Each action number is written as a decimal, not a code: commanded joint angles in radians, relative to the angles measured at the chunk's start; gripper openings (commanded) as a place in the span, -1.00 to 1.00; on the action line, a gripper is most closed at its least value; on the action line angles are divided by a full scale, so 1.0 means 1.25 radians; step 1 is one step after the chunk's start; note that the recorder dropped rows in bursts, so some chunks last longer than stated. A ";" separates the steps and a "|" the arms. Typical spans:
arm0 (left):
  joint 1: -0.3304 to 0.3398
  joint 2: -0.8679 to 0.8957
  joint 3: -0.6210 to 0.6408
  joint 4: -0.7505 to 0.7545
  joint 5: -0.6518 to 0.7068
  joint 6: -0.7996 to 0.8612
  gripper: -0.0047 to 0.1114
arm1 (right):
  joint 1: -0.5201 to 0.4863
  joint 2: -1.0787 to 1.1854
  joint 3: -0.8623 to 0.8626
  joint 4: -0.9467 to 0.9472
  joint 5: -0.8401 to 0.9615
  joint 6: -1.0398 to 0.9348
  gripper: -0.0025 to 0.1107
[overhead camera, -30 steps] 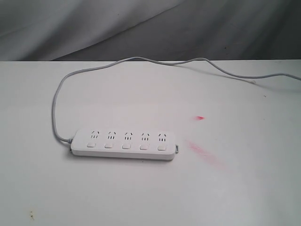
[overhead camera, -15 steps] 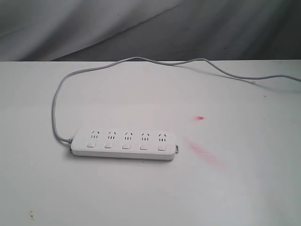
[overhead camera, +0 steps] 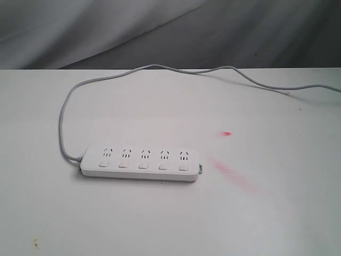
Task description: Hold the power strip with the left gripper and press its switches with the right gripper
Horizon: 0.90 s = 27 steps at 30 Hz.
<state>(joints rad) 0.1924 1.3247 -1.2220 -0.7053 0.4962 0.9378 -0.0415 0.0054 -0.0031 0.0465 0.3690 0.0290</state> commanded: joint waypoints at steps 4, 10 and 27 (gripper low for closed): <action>0.143 0.076 0.000 -0.343 0.303 0.455 -0.92 | -0.005 -0.004 0.002 -0.007 -0.004 0.002 -0.96; 0.245 0.155 0.000 -0.417 0.546 0.609 -0.92 | -0.005 -0.004 0.002 -0.007 -0.004 0.002 -0.96; 0.266 0.272 0.048 -0.336 0.580 0.539 -0.92 | -0.005 -0.004 0.002 -0.007 -0.004 0.002 -0.96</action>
<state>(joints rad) 0.5222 1.6643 -1.1670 -1.1764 1.2120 1.7387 -0.0415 0.0054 -0.0031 0.0465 0.3690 0.0290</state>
